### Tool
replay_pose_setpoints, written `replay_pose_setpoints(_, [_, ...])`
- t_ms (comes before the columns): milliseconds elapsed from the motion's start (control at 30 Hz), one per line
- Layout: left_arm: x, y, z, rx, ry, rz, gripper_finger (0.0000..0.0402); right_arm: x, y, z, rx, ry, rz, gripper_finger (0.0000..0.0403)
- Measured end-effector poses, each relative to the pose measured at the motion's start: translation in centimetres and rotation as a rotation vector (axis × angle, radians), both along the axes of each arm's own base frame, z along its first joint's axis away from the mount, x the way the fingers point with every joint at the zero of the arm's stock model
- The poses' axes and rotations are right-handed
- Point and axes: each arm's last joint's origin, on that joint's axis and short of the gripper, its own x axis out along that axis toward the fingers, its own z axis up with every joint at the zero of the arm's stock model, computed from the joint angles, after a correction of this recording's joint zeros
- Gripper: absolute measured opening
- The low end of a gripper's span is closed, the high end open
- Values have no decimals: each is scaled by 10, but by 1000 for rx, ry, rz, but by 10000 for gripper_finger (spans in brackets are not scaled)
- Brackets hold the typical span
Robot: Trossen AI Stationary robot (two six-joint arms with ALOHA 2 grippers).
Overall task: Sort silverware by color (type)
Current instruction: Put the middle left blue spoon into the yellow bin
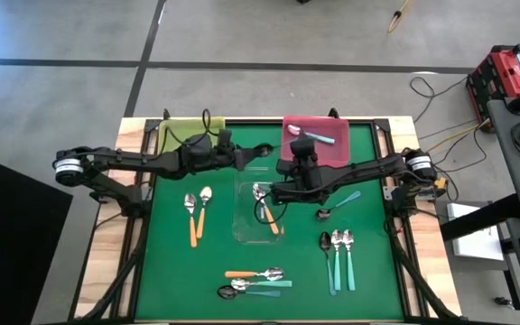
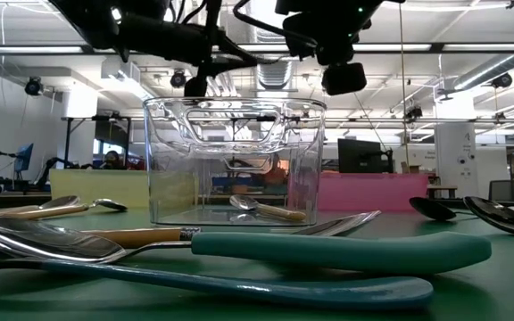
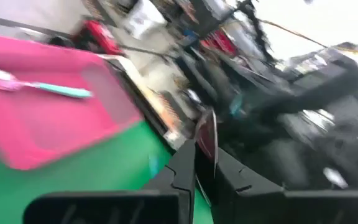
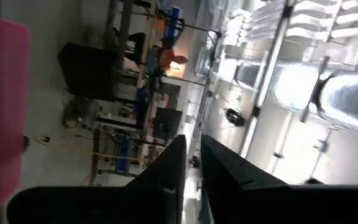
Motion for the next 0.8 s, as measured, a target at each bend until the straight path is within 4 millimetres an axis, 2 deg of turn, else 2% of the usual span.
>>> replay_pose_setpoints(233, [0, 0, 1, -11, -10, 11, 0, 0, 0, -1, 26, -10, 4, 83])
replay_pose_setpoints(500, [0, 1, 1, -16, -9, 11, 0, 0, 1, -1, 40, -65, 6, 89])
replay_pose_setpoints(800, [-1, 1, 1, -37, -15, 12, 0, 0, 2, -1, 41, -125, 5, 117])
